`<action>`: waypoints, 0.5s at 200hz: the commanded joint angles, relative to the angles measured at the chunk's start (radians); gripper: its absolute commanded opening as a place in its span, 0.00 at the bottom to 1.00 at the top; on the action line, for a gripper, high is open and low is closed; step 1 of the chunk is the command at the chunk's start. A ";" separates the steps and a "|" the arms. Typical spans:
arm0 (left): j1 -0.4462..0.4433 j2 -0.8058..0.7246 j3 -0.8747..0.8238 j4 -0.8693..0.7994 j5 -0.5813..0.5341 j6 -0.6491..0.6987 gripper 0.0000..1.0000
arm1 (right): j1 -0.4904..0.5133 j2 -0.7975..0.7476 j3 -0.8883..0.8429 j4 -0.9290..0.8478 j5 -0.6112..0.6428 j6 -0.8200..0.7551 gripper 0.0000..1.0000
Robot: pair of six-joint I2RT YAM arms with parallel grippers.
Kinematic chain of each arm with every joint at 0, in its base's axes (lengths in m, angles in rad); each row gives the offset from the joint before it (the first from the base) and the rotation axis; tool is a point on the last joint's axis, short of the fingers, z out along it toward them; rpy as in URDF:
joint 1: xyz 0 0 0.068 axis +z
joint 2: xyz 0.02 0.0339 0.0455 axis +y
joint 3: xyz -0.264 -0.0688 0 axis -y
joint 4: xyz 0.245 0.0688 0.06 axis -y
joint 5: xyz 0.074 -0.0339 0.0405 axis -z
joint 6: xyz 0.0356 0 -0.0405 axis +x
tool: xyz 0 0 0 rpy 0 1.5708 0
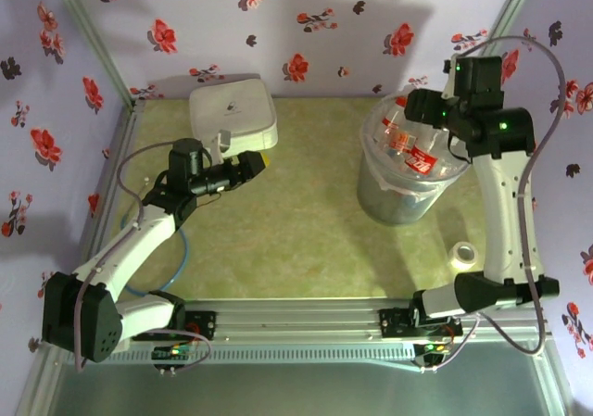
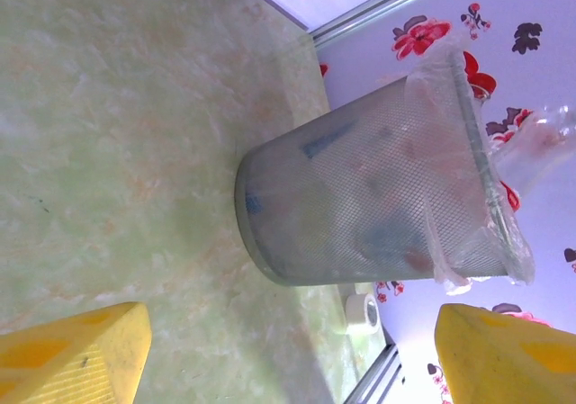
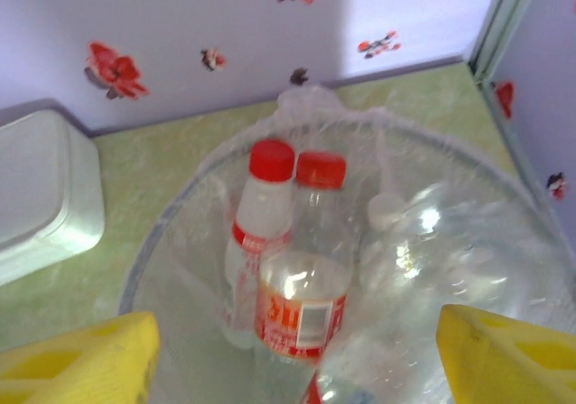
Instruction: Put the plastic bottles in the bin
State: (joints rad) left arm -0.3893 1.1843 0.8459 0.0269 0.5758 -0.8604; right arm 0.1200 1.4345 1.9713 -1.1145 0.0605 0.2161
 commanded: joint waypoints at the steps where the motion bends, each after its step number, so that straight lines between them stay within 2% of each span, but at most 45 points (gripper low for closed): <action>1: 0.005 -0.016 -0.014 -0.017 -0.007 0.037 0.83 | -0.016 0.082 0.063 -0.087 0.090 -0.021 0.80; 23: 0.005 -0.034 -0.017 -0.046 -0.008 0.059 0.83 | -0.056 0.095 0.085 -0.139 0.191 -0.011 0.79; 46: 0.008 -0.032 -0.031 -0.041 -0.014 0.072 0.83 | -0.095 0.057 -0.009 -0.077 0.136 0.002 0.74; 63: 0.009 -0.006 -0.029 -0.019 -0.013 0.061 0.83 | -0.112 0.079 -0.026 -0.067 0.146 -0.007 0.72; 100: 0.009 0.018 -0.028 0.013 0.009 0.043 0.83 | -0.159 0.120 -0.088 -0.023 0.100 -0.009 0.56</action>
State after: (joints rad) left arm -0.3878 1.1976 0.8238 0.0078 0.5762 -0.8276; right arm -0.0120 1.5303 1.9293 -1.1721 0.1780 0.2092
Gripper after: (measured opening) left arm 0.832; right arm 0.585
